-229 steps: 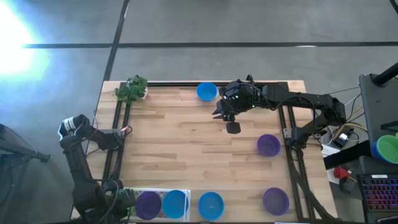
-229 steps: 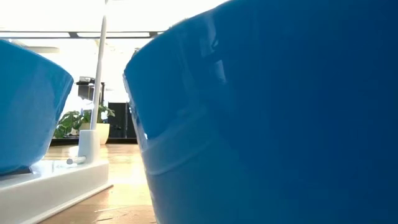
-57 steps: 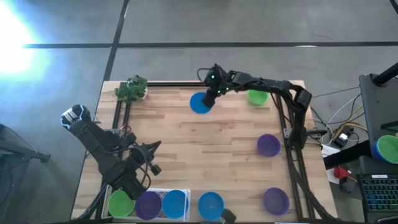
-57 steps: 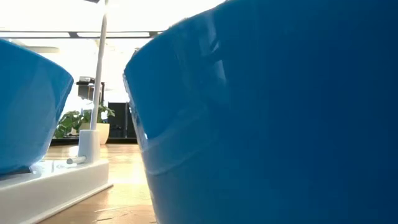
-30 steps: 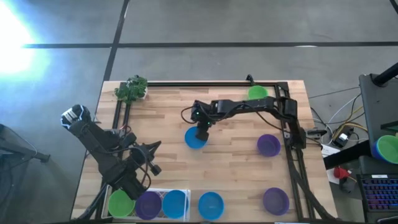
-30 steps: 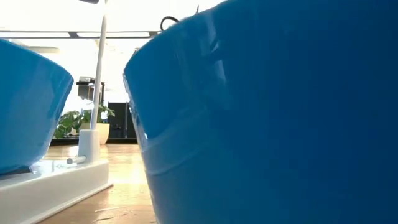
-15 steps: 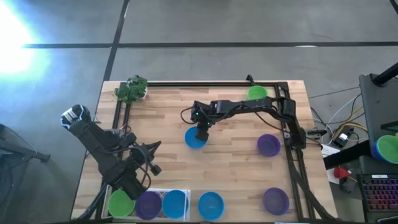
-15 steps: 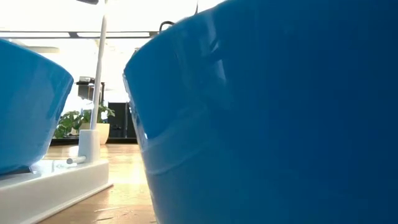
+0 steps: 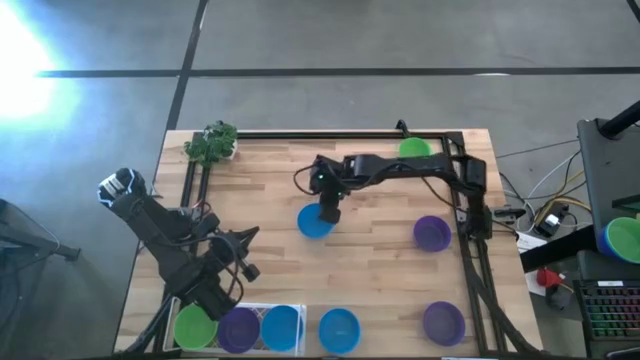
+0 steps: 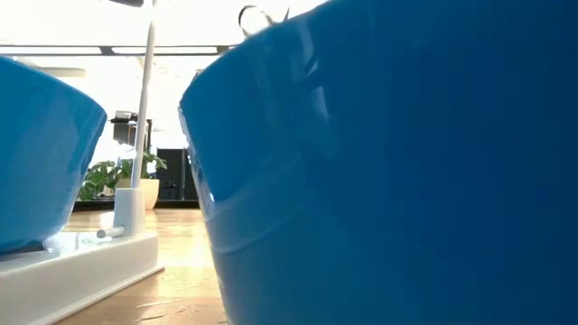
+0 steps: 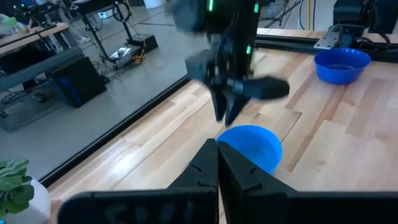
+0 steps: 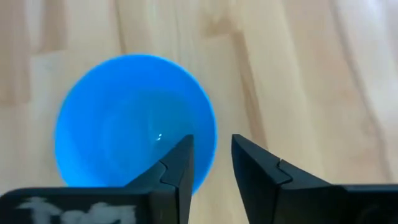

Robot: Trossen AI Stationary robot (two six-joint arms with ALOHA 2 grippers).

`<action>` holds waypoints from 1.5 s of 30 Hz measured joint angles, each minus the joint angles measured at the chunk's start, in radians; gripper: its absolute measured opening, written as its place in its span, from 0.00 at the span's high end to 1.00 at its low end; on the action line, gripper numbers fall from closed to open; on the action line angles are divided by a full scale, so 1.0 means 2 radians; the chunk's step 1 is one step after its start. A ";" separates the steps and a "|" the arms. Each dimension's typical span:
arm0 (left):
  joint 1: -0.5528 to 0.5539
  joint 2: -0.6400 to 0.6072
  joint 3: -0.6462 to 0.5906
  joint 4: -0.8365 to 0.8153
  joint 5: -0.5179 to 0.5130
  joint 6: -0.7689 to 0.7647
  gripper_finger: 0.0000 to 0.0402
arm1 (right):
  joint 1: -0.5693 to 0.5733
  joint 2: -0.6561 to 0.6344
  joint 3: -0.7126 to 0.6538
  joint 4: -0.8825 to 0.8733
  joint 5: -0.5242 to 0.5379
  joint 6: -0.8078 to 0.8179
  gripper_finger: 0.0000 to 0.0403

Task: Pick & Place Mini bowls
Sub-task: Stack the top light blue bowl on the light blue bowl on the shelf

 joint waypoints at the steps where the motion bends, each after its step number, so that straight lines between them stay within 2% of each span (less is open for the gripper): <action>1: 0.002 0.000 0.000 0.000 0.003 -0.002 1.00 | 0.000 -0.011 0.000 -0.007 0.000 -0.001 0.74; 9: 0.051 0.000 0.000 0.002 0.029 -0.007 1.00 | 0.004 -0.110 -0.001 -0.026 0.000 -0.017 0.75; 14: 0.120 0.000 0.000 0.004 0.085 -0.014 1.00 | 0.006 -0.163 -0.008 -0.027 0.002 -0.025 0.77; 19: 0.196 0.000 0.000 0.004 0.117 0.012 0.99 | 0.008 -0.200 -0.012 -0.029 0.003 -0.026 0.79; 28: 0.295 0.000 0.001 0.050 0.193 0.098 0.90 | 0.008 -0.221 -0.013 -0.030 0.004 -0.042 0.81; 35: 0.358 0.000 0.001 0.140 0.290 0.160 0.89 | 0.007 -0.222 -0.013 -0.045 0.004 -0.046 0.79; 45: 0.396 0.007 0.001 0.254 0.319 0.248 0.88 | 0.007 -0.222 -0.014 -0.068 0.004 -0.055 0.81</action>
